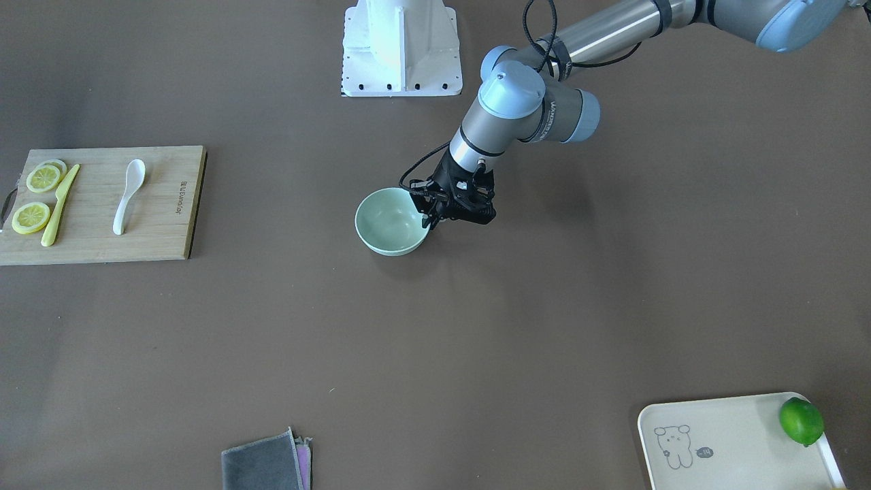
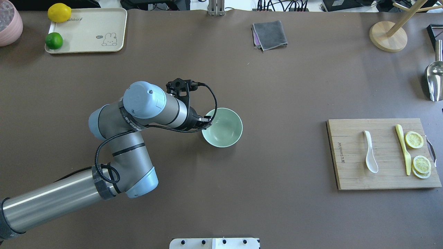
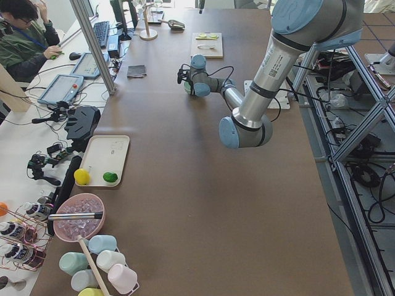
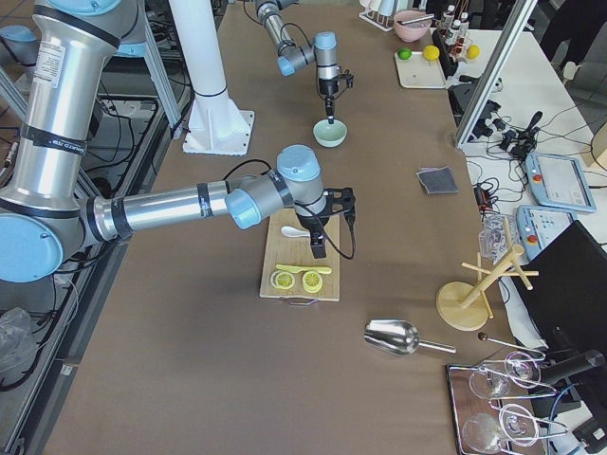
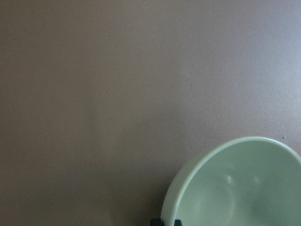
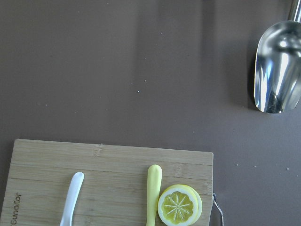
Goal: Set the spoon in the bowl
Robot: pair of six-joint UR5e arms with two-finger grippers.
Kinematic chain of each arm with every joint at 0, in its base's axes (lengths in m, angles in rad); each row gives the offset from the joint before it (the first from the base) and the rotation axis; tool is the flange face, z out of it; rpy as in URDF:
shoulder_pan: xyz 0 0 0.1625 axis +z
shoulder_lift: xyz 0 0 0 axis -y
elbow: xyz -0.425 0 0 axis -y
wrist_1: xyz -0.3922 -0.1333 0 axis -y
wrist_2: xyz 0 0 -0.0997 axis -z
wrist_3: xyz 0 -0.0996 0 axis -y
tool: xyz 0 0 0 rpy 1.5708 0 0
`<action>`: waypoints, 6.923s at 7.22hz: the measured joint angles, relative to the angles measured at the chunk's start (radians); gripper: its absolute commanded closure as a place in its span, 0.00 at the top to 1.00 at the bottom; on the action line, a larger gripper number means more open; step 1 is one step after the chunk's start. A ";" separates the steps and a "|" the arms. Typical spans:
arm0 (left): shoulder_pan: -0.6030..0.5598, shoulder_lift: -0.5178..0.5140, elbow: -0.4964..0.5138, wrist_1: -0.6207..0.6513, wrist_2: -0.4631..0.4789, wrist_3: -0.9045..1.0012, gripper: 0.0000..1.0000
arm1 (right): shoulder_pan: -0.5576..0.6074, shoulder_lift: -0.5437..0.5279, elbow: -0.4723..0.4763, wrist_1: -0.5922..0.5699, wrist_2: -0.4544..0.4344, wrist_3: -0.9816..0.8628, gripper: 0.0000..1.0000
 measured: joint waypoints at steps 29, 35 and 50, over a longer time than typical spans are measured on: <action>-0.808 0.619 -0.245 0.155 -0.517 0.981 0.98 | -0.837 0.848 -0.251 -0.283 -0.681 1.199 0.00; -0.808 0.621 -0.239 0.155 -0.517 0.982 0.98 | -0.882 1.034 -0.410 -0.306 -0.777 1.265 1.00; -1.127 0.688 -0.284 0.719 -0.344 1.608 0.99 | 0.214 0.104 -0.164 -0.310 0.036 -0.578 1.00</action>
